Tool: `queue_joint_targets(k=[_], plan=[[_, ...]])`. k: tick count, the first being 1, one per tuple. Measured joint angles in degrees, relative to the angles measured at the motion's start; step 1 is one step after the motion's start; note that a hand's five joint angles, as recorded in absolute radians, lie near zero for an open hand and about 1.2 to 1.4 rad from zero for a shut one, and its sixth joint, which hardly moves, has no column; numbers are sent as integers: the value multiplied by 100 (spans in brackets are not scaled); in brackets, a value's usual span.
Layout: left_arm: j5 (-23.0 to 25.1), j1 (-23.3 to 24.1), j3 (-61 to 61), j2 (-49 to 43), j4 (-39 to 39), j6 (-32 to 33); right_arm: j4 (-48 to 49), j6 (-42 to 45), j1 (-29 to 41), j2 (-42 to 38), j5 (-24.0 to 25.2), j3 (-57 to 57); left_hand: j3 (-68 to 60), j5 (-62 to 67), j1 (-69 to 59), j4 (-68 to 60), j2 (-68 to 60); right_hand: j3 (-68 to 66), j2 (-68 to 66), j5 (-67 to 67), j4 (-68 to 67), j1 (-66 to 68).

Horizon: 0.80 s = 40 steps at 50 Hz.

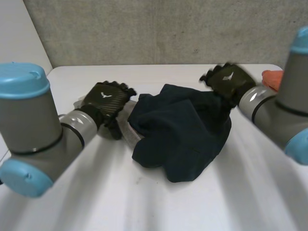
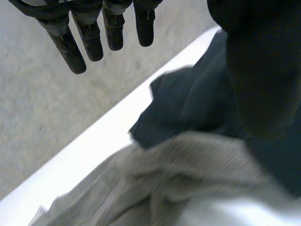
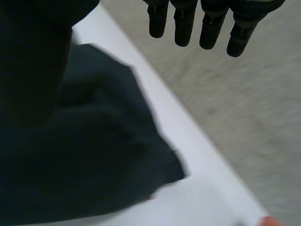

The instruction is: Fold the laundry.

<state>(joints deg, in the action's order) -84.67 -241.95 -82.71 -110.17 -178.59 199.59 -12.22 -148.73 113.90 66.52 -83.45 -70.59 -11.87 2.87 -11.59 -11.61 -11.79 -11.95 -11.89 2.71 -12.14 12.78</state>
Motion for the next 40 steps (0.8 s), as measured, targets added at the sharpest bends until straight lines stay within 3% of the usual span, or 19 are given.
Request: queue_joint_targets(k=[7, 11, 13, 16, 18, 21, 23, 24, 31, 40], plan=[[832, -875, 489, -1083, 73, 288, 484, -471, 288, -570, 197, -492, 0, 0, 0, 0, 0, 0, 0, 0, 0, 0], [1169, -1034, 714, -1622, 112, 448, 1039, -629, 388, -897, 234, -693, 0, 0, 0, 0, 0, -22, -26, 17, -16, 22], [1273, -1051, 814, -1850, 97, 508, 1286, -669, 422, -1034, 230, -751, 0, 0, 0, 0, 0, -974, -1060, 944, -948, 1006], [1322, -1003, 935, -2080, -18, 541, 1512, -689, 440, -1153, 213, -787, -44, 29, -64, -47, -60, -3691, -3799, 3470, -3649, 3510], [1299, -935, 1010, -2187, -164, 540, 1594, -695, 430, -1148, 200, -808, -948, 888, -1141, -984, -960, -4985, -5050, 4706, -5003, 4478], [1185, -809, 1129, -2294, -431, 532, 1648, -698, 374, -988, 191, -876, -2673, 2575, -3056, -2717, -2700, -5427, -5411, 5154, -5563, 4804], [1066, -737, 1205, -2330, -581, 529, 1669, -695, 310, -798, 193, -943, -4829, 4709, -5138, -4916, -4899, -5445, -5411, 5161, -5569, 4804], [982, -707, 1248, -2344, -653, 528, 1676, -697, 266, -670, 195, -986, -5313, 5053, -5253, -5401, -5398, -5445, -5411, 5155, -5569, 4804], [111, -719, 1644, -2241, -1023, 517, 1681, -722, -69, 192, 248, -1157, -5564, 5099, -5253, -5702, -5583, -5522, -5411, 5155, -5620, 4976], [-867, -1589, 2634, -1328, -1460, 306, 1649, -855, -451, 942, 389, -1054, -5618, 5099, -5253, -5706, -5605, -5598, -5411, 5344, -5621, 5100]])
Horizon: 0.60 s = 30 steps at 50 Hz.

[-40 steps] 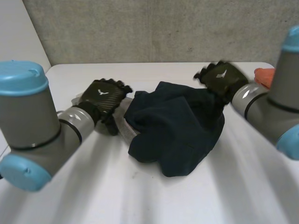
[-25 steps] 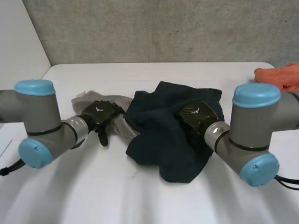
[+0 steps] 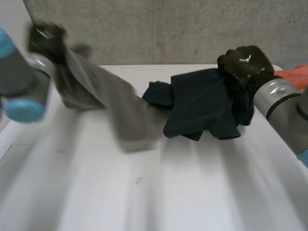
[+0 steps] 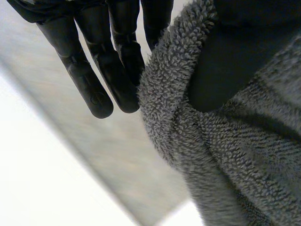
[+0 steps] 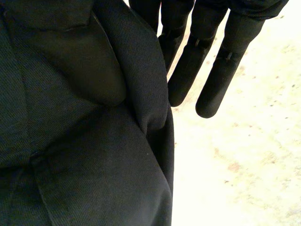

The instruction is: Fold the laundry.

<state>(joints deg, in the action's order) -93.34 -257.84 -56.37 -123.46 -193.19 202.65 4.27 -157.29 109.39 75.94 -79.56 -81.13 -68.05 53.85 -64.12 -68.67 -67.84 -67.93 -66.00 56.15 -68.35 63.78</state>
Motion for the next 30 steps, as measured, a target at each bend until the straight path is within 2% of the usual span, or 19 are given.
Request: queue_joint_targets(k=[7, 11, 12, 13, 14, 15, 16, 17, 18, 23, 30], plan=[[-251, -942, 1151, 148, 359, -146, -77, -25, 68, 25, 184, -58, 0, 0, 0, -1, -18, -7, 0, 28, 0, 0], [-131, -1188, 1415, -72, 691, -134, -103, 24, 205, -86, 220, -172, -2, -5, 5, 16, -20, -7, -103, 59, -2, 0], [19, -1265, 1436, -218, 868, -127, -107, 64, 286, -153, 222, -234, 494, -280, 335, 533, 547, -7, -103, 59, -4, 0], [19, -1265, 1436, -218, 868, -127, -107, 64, 286, -153, 222, -234, 494, -280, 335, 533, 547, -7, -103, 59, -4, 0], [211, -1307, 1372, -353, 1022, -116, -104, 111, 368, -219, 219, -290, 2193, -1828, 2166, 2268, 2199, -7, -103, 60, -7, 0], [375, -1321, 1278, -443, 1119, -105, -100, 150, 426, -266, 214, -327, 2879, -2526, 2976, 2977, 2900, -7, -103, 59, -8, 0], [441, -1323, 1230, -476, 1153, -100, -98, 162, 444, -280, 213, -337, 4157, -3713, 4270, 4179, 4185, -7, -104, 59, -8, 0], [519, -1322, 1162, -507, 1186, -90, -94, 186, 477, -304, 209, -352, 4257, -3816, 4367, 4282, 4281, -7, -110, 60, -9, 0], [665, -1311, 1003, -540, 1229, -62, -90, 223, 523, -336, 206, -369, 5258, -4855, 5228, 5383, 5297, -7, -136, 59, -10, 0], [1022, -1220, 147, -391, 1156, 78, -75, 373, 804, -476, 203, -410, 5615, -5111, 5309, 5715, 5598, -7, -151, 59, -11, 0], [1087, -1051, -800, 119, 867, 52, -66, 361, 1426, -763, 294, -477, 5615, -5111, 5309, 5715, 5598, 437, 258, -236, 462, -32]])
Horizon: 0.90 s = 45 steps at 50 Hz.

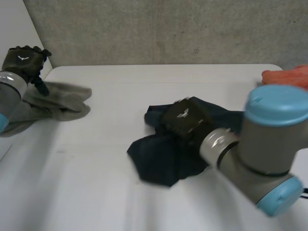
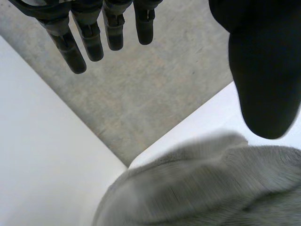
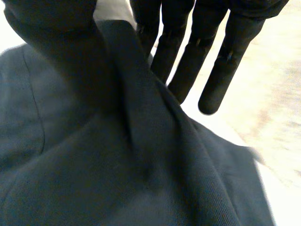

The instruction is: Fold the laundry.

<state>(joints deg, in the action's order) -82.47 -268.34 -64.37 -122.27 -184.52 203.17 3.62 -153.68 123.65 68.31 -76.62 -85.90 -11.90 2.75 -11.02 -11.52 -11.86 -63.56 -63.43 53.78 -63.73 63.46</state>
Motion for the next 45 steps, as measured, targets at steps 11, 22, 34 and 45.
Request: queue_joint_targets(k=[11, 22, 34, 45], plan=[[41, 790, -1872, 1370, -134, -453, -364, -485, -130, 118, -282, 414, 0, 0, 0, 0, 13, 5159, 5151, -5097, 5162, -5031], [212, 2226, -3363, 2488, -48, -545, -1673, -459, -2034, 1027, 547, 681, 0, 0, 0, 0, 13, 5159, 5151, -5097, 5162, -5031], [-66, 3283, -3343, 1951, -305, -427, -2521, 1030, -2757, 625, 710, -41, 0, 0, 0, 0, 13, 5159, 5151, -5097, 5162, -5030], [-152, 3589, -2836, 741, -117, 5, -1857, 698, -2586, 167, 672, -803, -1019, 963, -1231, -1079, -1065, 4517, 4515, -4516, 4559, -4571]])
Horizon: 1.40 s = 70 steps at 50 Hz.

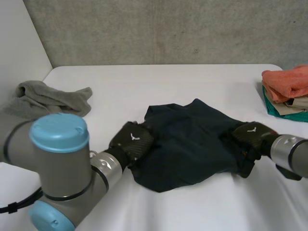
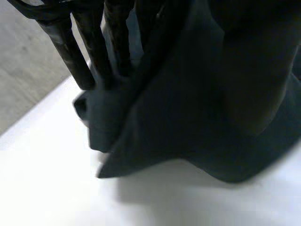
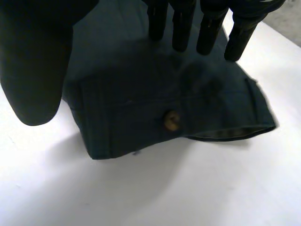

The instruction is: Fold the laundry.

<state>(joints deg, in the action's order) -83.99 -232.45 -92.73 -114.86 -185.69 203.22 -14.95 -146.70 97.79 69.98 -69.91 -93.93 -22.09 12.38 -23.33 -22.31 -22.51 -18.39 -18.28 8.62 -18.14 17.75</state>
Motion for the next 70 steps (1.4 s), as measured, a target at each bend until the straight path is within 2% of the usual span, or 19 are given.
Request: queue_joint_targets(k=[4, 5, 6, 10, 17, 22, 25, 31, 33, 34, 35, 37, 41, 47, 51, 54, 62, 65, 70], plan=[[-135, 71, 100, -173, 25, 74, 458, -128, 161, -133, -24, -140, -3604, 3553, -3352, -3625, -3604, -3601, -3707, 3529, -3595, 3110], [-173, 84, 107, -165, 28, 73, 529, -143, 185, -135, -39, -149, -3604, 3553, -3352, -3625, -3604, -4256, -4346, 4084, -4212, 3682], [-224, 104, 110, -129, 33, 66, 612, -158, 211, -118, -57, -150, -4463, 4403, -4032, -4499, -4484, -4571, -4698, 4418, -4647, 4141], [-449, 234, 35, 351, 104, -52, 805, -173, 240, 189, -176, -56, -4587, 4525, -4070, -4632, -4583, -4792, -4856, 4581, -5010, 4315], [-724, 417, -94, 1950, 213, -448, 784, -186, 157, 1183, -285, 706, -4587, 4525, -4069, -4633, -4583, -4793, -4856, 4581, -5012, 4451], [-744, 431, 42, 2386, 249, -607, 689, -277, 155, 1345, -209, 1402, -4587, 4525, -4133, -4634, -4590, -4793, -4876, 4721, -5012, 4451], [-729, 423, 240, 2196, 289, -646, 684, -310, 288, 1008, -160, 1843, -4587, 4525, -4136, -4635, -4594, -4793, -4876, 4774, -5012, 4451], [-717, 393, 889, 852, 342, -640, 936, 5, 721, -516, -274, 2696, -4321, 4303, -4002, -4334, -4309, -4727, -4778, 4729, -4886, 4442], [-732, 377, 1203, 281, 381, -644, 1048, 139, 794, -928, -354, 2873, -1956, 2029, -1577, -2014, -1892, -4097, -4107, 4188, -4260, 4057], [-741, 371, 1346, 63, 420, -646, 1175, 278, 854, -1319, -448, 3042, -1956, 2029, -1577, -2014, -1892, -2876, -2846, 2857, -2956, 2776], [-747, 367, 1429, -56, 450, -647, 1248, 359, 883, -1536, -526, 3135, -957, 903, -519, -893, -892, -2252, -2201, 2319, -2439, 2238], [-776, 349, 1726, -405, 629, -658, 1421, 535, 939, -2006, -769, 3345, -167, 79, 157, -84, -119, -104, 45, 5, -168, -15], [-839, 260, 1901, -441, 998, -710, 1558, 562, 959, -2228, -1198, 3447, 761, -847, 916, 803, 775, 644, 643, -585, 591, -508], [-1012, -115, 1397, 418, 1230, -945, 1389, 136, 882, -1310, -1574, 2938, 790, -885, 930, 851, 828, 645, 643, -585, 603, -508], [-958, -456, 851, 999, 1030, -1096, 1196, 8, 842, -887, -1552, 2661, 631, -629, 733, 646, 662, 645, 642, -586, 603, -507], [-718, -703, 533, 1186, 817, -1160, 504, -224, 755, -154, -1295, 1947, 472, -477, 579, 489, 510, 603, 604, -551, 571, -477], [546, -1121, 391, 477, 690, -1161, -304, -631, 760, 158, -713, 829, 106, -98, 279, 116, 154, -218, -133, 237, -223, 264], [744, -1117, 599, 84, 750, -1123, -124, -718, 774, 107, -642, 552, -115, 115, 11, -98, -62, -324, -216, 358, -339, 405], [808, -1018, 1209, -661, 879, -1066, 658, -797, 866, -205, -718, 245, -1568, 1542, -1615, -1561, -1593, -591, -498, 611, -591, 701]])
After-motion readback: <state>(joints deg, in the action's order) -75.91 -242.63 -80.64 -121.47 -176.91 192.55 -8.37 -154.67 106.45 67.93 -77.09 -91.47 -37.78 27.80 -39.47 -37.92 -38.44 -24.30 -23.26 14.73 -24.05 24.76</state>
